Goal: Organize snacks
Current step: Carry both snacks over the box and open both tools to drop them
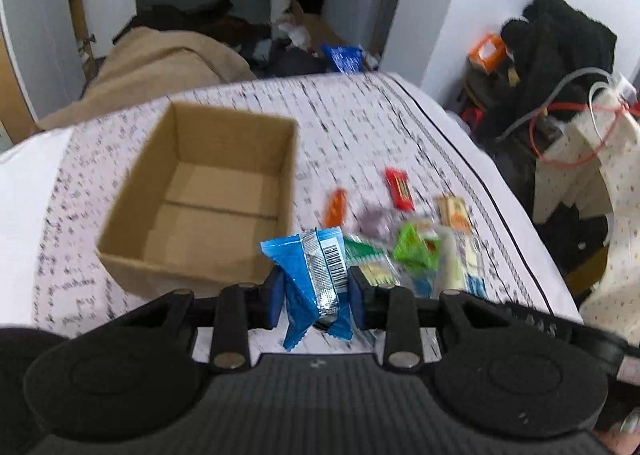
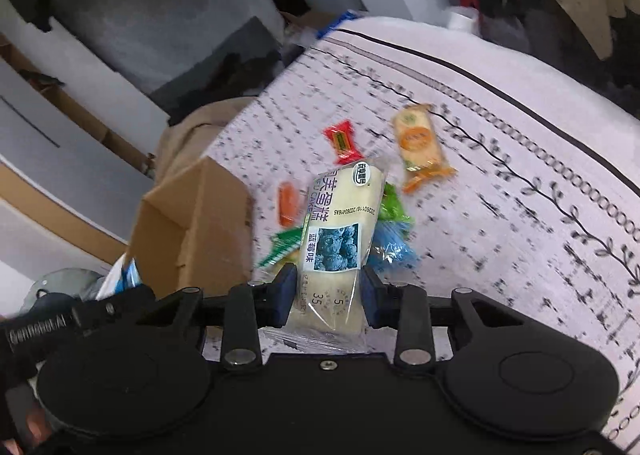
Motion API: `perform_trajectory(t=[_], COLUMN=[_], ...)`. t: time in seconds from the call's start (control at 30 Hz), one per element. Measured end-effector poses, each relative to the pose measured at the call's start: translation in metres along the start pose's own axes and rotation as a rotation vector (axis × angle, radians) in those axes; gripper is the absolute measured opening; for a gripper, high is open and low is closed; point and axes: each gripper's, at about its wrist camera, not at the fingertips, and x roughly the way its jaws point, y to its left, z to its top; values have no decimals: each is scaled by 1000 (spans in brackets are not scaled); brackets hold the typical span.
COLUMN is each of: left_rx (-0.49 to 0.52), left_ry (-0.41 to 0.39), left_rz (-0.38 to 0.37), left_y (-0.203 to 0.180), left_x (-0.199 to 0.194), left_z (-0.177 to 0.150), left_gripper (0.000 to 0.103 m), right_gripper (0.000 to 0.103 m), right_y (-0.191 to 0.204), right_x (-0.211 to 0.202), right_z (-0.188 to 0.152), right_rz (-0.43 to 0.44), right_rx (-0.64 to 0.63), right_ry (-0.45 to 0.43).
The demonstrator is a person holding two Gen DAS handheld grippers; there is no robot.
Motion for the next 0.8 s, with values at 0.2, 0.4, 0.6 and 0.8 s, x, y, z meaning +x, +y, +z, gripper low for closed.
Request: perform_trajectory(t=[0.2, 0.4, 0.6, 0.8], left_rx=[-10, -28, -25, -30], left_ry=[-39, -55, -58, -52], left_rz=[32, 61, 84, 96], left_y=[19, 38, 53, 66], left_x=[-6, -4, 2, 12], left_z=[20, 32, 42, 48], left_gripper=[33, 33, 33, 33], right_gripper=[34, 34, 34, 34], right_y=[14, 41, 64, 88], right_x=[-2, 3, 13, 21], right_z=[6, 12, 16, 17], right_rz=[52, 98, 146, 213], right_rx=[-17, -91, -140, -187], right_ry=[-34, -59, -75, -88])
